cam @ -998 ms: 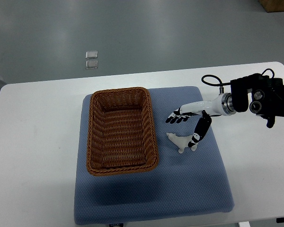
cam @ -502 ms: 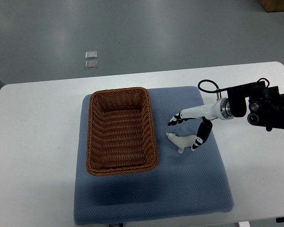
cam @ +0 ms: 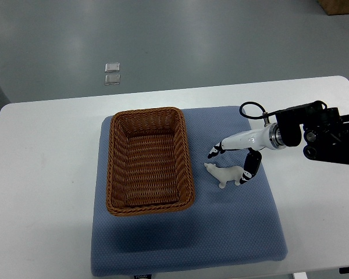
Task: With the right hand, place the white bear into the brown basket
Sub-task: 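Lower the open right hand down around the white bear, then close the right hand fingers around the white bear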
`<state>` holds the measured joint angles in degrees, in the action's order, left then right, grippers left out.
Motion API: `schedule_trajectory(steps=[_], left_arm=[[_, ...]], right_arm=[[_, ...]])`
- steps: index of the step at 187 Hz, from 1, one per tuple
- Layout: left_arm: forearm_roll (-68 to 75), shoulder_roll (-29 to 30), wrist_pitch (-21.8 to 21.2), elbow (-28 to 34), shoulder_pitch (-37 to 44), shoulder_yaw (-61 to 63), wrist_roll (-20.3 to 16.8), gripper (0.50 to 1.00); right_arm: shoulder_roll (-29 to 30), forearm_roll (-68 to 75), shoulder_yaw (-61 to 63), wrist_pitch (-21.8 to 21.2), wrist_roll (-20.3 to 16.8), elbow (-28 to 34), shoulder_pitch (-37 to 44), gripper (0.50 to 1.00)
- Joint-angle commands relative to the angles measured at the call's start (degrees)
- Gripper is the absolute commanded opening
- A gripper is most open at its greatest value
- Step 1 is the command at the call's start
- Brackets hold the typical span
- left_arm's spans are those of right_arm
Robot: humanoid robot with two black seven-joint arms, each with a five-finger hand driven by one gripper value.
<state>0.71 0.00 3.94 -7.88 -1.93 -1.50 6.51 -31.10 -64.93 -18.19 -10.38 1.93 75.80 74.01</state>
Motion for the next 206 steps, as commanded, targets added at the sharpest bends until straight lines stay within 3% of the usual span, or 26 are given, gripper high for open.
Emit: schedule_trajectory(steps=[1, 68, 77, 117, 133, 140, 147, 161, 206], left_arm=[[0.0, 0.0, 0.0, 0.0, 0.0, 0.0, 0.0, 1.000], [0.0, 0.0, 0.0, 0.1, 0.0, 0.0, 0.0, 1.000], [0.0, 0.0, 0.0, 0.0, 0.0, 0.0, 0.0, 1.000], [0.0, 0.0, 0.0, 0.1, 0.0, 0.0, 0.0, 1.000], [0.0, 0.0, 0.0, 0.0, 0.0, 0.0, 0.0, 1.000], [0.0, 0.0, 0.0, 0.0, 0.0, 0.0, 0.0, 1.000], [0.0, 0.0, 0.0, 0.1, 0.0, 0.0, 0.0, 1.000], [0.0, 0.0, 0.0, 0.1, 0.0, 0.0, 0.0, 1.000], [0.0, 0.0, 0.0, 0.1, 0.0, 0.0, 0.0, 1.000]], right_arm=[[0.5, 0.1, 0.1, 0.0, 0.0, 0.0, -0.1, 0.872], [0.7, 0.1, 0.1, -0.2, 1.1, -0.6, -0.2, 0.791], [0.9, 0.1, 0.1, -0.3, 1.4, -0.6, -0.1, 0.760], [0.9, 0.2, 0.1, -0.9, 3.7, -0.6, -0.1, 0.756], [0.9, 0.2, 0.1, -1.0, 3.8, -0.6, 0.0, 0.711], [0.9, 0.2, 0.1, -1.0, 3.8, -0.5, 0.0, 0.666], [0.9, 0.2, 0.1, -1.1, 3.8, -0.5, 0.0, 0.591], [0.7, 0.2, 0.1, -1.4, 3.8, -0.6, 0.0, 0.509], [0.6, 0.2, 0.1, -1.6, 4.2, -0.5, 0.1, 0.500]])
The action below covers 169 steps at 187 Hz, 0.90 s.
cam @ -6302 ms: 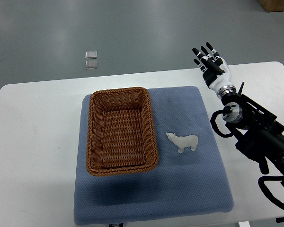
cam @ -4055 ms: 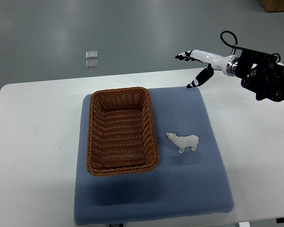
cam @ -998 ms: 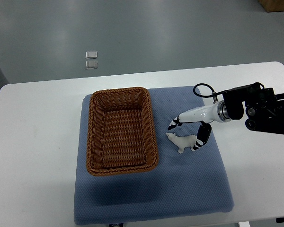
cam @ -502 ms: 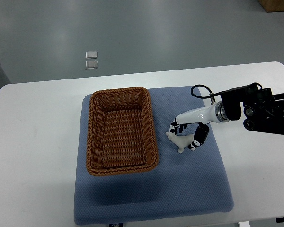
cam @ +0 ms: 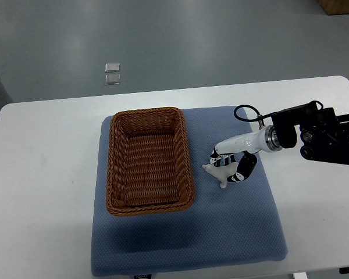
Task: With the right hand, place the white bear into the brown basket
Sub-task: 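Close the right hand fingers around the white bear, then lift the bear and carry it over the wicker basket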
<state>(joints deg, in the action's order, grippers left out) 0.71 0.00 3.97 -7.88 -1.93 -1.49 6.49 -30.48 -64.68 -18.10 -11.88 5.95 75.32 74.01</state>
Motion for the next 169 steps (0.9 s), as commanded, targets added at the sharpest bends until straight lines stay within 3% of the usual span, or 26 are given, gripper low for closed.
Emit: schedule_trajectory(steps=[1, 57, 120, 135, 169], left_arm=[[0.0, 0.0, 0.0, 0.0, 0.0, 0.0, 0.0, 1.000], [0.0, 0.0, 0.0, 0.0, 0.0, 0.0, 0.0, 1.000], [0.0, 0.0, 0.0, 0.0, 0.0, 0.1, 0.0, 1.000], [0.0, 0.0, 0.0, 0.0, 0.0, 0.1, 0.0, 1.000], [0.0, 0.0, 0.0, 0.0, 0.0, 0.1, 0.0, 1.000]], right_arm=[[0.0, 0.0, 0.0, -0.1, 0.2, 0.0, 0.1, 0.500], [-2.3, 0.1, 2.3, -0.4, 0.3, -0.2, 1.0, 0.500], [-1.4, 0.0, 3.3, -2.1, 0.2, -2.5, 11.2, 0.500], [0.5, 0.3, 3.3, -2.3, 0.3, -3.9, 13.9, 0.500], [11.1, 0.8, 3.2, -2.4, 0.3, -7.6, 17.0, 0.500]])
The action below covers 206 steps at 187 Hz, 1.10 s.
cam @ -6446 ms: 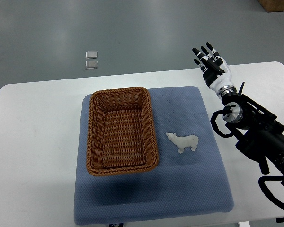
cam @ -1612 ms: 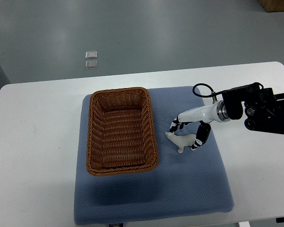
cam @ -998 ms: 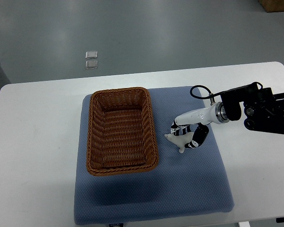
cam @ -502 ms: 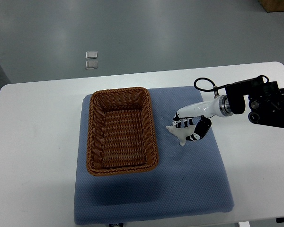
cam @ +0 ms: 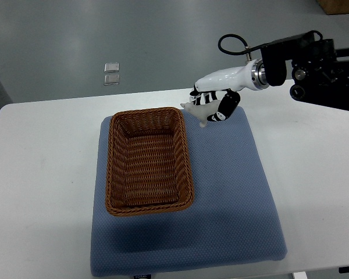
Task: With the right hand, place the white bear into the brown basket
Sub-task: 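Lift the bear and carry it over the wicker basket, then open the right hand to release the bear into the basket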
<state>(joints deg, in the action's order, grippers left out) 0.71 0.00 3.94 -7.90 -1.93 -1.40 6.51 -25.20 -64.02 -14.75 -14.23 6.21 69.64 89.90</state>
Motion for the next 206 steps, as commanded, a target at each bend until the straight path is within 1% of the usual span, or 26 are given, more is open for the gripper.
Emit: schedule_trajectory(steps=[1, 18, 41, 86, 106, 144, 178, 206], left_arm=[[0.0, 0.0, 0.0, 0.0, 0.0, 0.0, 0.0, 1.000], [0.0, 0.0, 0.0, 0.0, 0.0, 0.0, 0.0, 1.000], [0.0, 0.0, 0.0, 0.0, 0.0, 0.0, 0.0, 1.000], [0.0, 0.0, 0.0, 0.0, 0.0, 0.0, 0.0, 1.000], [0.0, 0.0, 0.0, 0.0, 0.0, 0.0, 0.0, 1.000], [0.0, 0.0, 0.0, 0.0, 0.0, 0.0, 0.0, 1.000], [0.0, 0.0, 0.0, 0.0, 0.0, 0.0, 0.0, 1.000], [0.1, 0.0, 0.0, 0.0, 0.0, 0.0, 0.0, 1.000]], right_arm=[[5.8, 0.1, -0.1, -0.1, 0.0, -2.0, 1.2, 0.500], [10.7, 0.1, -0.1, 0.0, 0.0, -4.4, 0.7, 0.500], [15.8, 0.2, -0.2, 0.0, 0.0, -8.8, -0.3, 0.500], [21.9, -0.1, -0.1, 0.5, 0.0, -14.8, -5.9, 0.500], [23.5, -0.1, 0.1, 0.9, -0.1, -16.9, -8.2, 0.500], [25.1, -0.2, 1.7, 0.9, -0.1, -18.5, -10.4, 0.500], [25.2, -0.3, 1.7, 0.9, -0.1, -19.4, -11.2, 0.500], [25.2, -0.8, 1.7, 1.0, -0.1, -22.1, -12.6, 0.500]])
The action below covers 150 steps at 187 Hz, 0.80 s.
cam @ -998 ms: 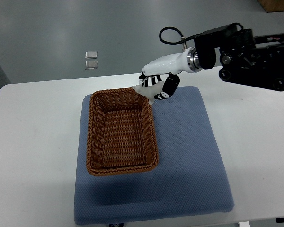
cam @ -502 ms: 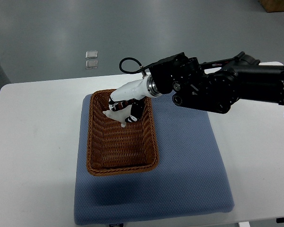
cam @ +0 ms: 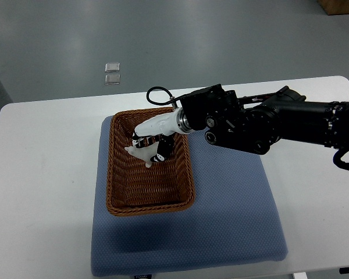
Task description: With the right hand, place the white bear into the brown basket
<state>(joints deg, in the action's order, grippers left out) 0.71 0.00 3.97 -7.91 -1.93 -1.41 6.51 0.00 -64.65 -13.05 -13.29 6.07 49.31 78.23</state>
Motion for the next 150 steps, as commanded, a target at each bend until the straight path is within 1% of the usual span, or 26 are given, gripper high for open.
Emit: schedule_trajectory(steps=[1, 37, 47, 55, 56, 57, 58, 59, 60, 61, 62, 63, 64, 66, 67, 68, 69, 70, 71, 73, 80, 82, 94, 107, 116, 150], left_arm=[[0.1, 0.0, 0.0, 0.0, 0.0, 0.0, 0.0, 1.000], [0.0, 0.0, 0.0, 0.0, 0.0, 0.0, 0.0, 1.000], [0.0, 0.0, 0.0, 0.0, 0.0, 0.0, 0.0, 1.000], [0.0, 0.0, 0.0, 0.0, 0.2, 0.0, 0.0, 1.000], [0.0, 0.0, 0.0, 0.0, 0.3, 0.0, 0.0, 1.000], [0.0, 0.0, 0.0, 0.0, 0.3, 0.0, 0.0, 1.000], [0.0, 0.0, 0.0, 0.0, 0.3, 0.0, 0.0, 1.000], [0.0, 0.0, 0.0, 0.0, 0.3, 0.0, 0.0, 1.000], [0.0, 0.0, 0.0, 0.0, 0.3, 0.0, 0.0, 1.000], [0.0, 0.0, 0.0, 0.0, 0.4, 0.0, 0.0, 1.000], [0.0, 0.0, 0.0, 0.0, 0.4, 0.0, 0.0, 1.000], [0.0, 0.0, 0.0, 0.0, 0.4, 0.0, 0.0, 1.000], [0.0, 0.0, 0.0, 0.0, 0.4, 0.0, 0.0, 1.000], [0.0, 0.0, 0.0, 0.0, 0.4, 0.0, 0.0, 1.000], [0.0, 0.0, 0.0, 0.0, 0.4, -0.1, 0.0, 1.000], [0.0, 0.0, 0.0, 0.0, 0.4, -0.1, 0.0, 1.000], [0.0, 0.0, 0.0, 0.0, 0.5, 0.0, 0.0, 1.000], [0.0, 0.0, 0.0, 0.0, 0.5, 0.0, 0.0, 1.000], [0.0, 0.0, 0.0, 0.0, 0.6, -0.1, 0.0, 1.000], [0.0, 0.0, 0.0, 0.0, 0.6, -0.1, 0.0, 1.000], [0.0, 0.0, 0.0, 0.0, 0.7, -0.1, 0.0, 1.000], [0.0, 0.0, 0.0, 0.0, 0.7, -0.1, 0.0, 1.000], [0.0, 0.0, 0.0, 0.0, 1.0, -0.1, 0.0, 1.000], [0.0, 0.0, 0.0, 0.1, 1.1, -0.1, 0.0, 1.000], [0.0, 0.0, 0.0, 0.1, 1.1, 0.0, 0.0, 1.000], [0.0, 0.0, 0.0, 0.0, 1.0, 0.0, 0.0, 1.000]], right_arm=[[0.0, -0.2, 0.0, 0.0, 0.0, -1.8, -0.9, 0.500], [0.0, -0.3, 0.0, 0.0, -0.1, -2.5, -1.4, 0.500], [0.0, -0.2, 0.0, 0.0, -0.1, -2.6, -1.4, 0.554], [0.0, -0.2, 0.0, 0.0, 0.0, -2.7, -1.4, 0.605], [0.0, -0.2, 0.0, 0.0, 0.0, -2.7, -1.4, 0.619], [0.0, -0.2, 0.0, 0.0, 0.0, -2.7, -1.4, 0.619], [0.0, -0.2, 0.0, 0.0, 0.0, -2.7, -1.5, 0.643], [0.0, -0.2, 0.0, 0.0, 0.0, -2.7, -1.5, 0.643], [0.0, -0.1, 0.0, 0.0, 0.1, -2.7, -1.5, 0.670], [0.0, -0.1, 0.0, 0.0, 0.1, -2.7, -1.5, 0.670], [0.0, -0.1, 0.0, 0.0, 0.1, -2.7, -1.5, 0.698], [0.0, -0.1, 0.0, 0.0, 0.1, -2.7, -1.5, 0.699], [0.0, 0.0, 0.0, 0.0, 0.1, -2.7, -1.5, 0.727], [0.0, 0.0, 0.0, 0.0, 0.1, -2.7, -1.5, 0.727], [0.0, 0.0, 0.0, 0.0, 0.1, -2.7, -1.5, 0.752], [0.0, 0.0, 0.0, 0.0, 0.1, -2.7, -1.5, 0.752], [0.0, 0.1, 0.0, 0.0, 0.1, -2.7, -1.5, 0.772], [0.0, 0.1, 0.0, 0.0, 0.1, -2.7, -1.5, 0.772], [0.0, 0.1, 0.0, 0.0, 0.1, -2.7, -1.5, 0.786], [0.0, 0.1, 0.0, 0.0, 0.1, -2.7, -1.5, 0.797], [0.0, 0.2, 0.0, 0.0, 0.2, -2.7, -1.5, 0.809], [0.0, 0.3, 0.0, -0.1, 0.2, -2.7, -1.5, 0.823], [0.0, 0.3, 0.0, -0.1, 0.2, -2.6, -1.4, 0.858], [0.0, 0.6, 0.0, -0.1, 0.2, -2.6, -1.2, 0.864], [0.0, 0.7, 0.1, -0.2, 0.2, -2.5, -1.1, 0.905], [0.0, 1.4, 3.9, -0.9, 0.3, -2.1, -0.3, 0.917]])
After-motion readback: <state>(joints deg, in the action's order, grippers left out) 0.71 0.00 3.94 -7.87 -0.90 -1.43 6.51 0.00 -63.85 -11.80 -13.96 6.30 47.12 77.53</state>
